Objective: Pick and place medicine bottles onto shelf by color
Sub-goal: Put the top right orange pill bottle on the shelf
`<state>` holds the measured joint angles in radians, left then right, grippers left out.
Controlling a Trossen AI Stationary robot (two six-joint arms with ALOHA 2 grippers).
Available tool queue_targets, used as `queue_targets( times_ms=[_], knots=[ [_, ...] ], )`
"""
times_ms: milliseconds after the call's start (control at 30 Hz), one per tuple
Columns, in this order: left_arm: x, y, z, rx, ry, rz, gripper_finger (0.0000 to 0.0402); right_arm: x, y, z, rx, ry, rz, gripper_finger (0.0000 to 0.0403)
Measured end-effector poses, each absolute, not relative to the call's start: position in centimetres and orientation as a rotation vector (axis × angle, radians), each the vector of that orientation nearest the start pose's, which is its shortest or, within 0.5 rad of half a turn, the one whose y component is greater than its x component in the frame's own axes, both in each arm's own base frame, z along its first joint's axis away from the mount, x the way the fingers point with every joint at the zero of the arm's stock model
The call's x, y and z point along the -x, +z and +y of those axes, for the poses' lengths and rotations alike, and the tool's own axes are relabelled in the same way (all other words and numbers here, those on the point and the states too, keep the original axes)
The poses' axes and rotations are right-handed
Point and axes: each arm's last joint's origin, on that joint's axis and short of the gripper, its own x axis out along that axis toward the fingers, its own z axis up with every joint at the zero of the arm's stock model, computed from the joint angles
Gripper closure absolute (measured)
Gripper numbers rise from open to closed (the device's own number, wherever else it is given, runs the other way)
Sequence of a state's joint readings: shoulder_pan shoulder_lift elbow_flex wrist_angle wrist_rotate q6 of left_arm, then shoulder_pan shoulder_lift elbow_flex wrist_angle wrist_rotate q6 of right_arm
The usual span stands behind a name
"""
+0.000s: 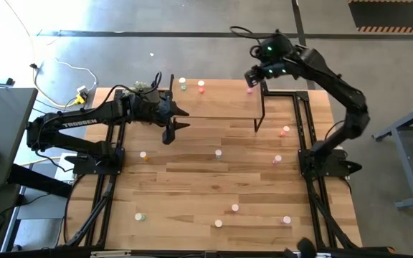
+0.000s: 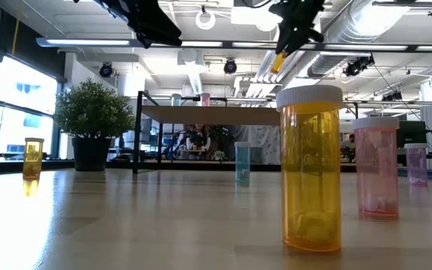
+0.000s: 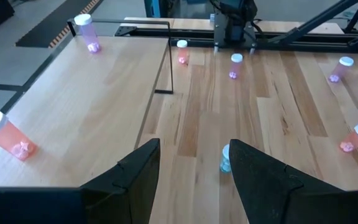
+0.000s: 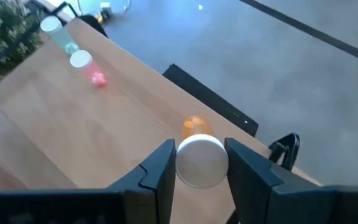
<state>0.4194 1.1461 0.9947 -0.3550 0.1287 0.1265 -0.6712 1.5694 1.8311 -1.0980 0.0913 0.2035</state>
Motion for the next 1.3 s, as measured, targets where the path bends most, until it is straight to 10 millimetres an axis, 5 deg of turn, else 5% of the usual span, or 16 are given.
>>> queue_targets(
  times_ms=[567, 900, 1300],
  knots=[
    [-22.7, 31.9, 9.7, 0.016, 0.254, 0.507, 0.0218, -30.7, 38.6, -24.3, -0.406, -0.604, 0.989, 0.0288],
    [-22.6, 31.8, 9.7, 0.021, 0.252, 0.524, 0.0218, -33.0, 35.7, -24.1, -0.313, -0.485, 1.119, 0.0288],
    [-22.6, 31.8, 9.7, 0.023, 0.252, 0.528, 0.0218, -34.4, 35.6, -23.3, -0.169, -0.398, 1.114, 0.0288]
  ],
)
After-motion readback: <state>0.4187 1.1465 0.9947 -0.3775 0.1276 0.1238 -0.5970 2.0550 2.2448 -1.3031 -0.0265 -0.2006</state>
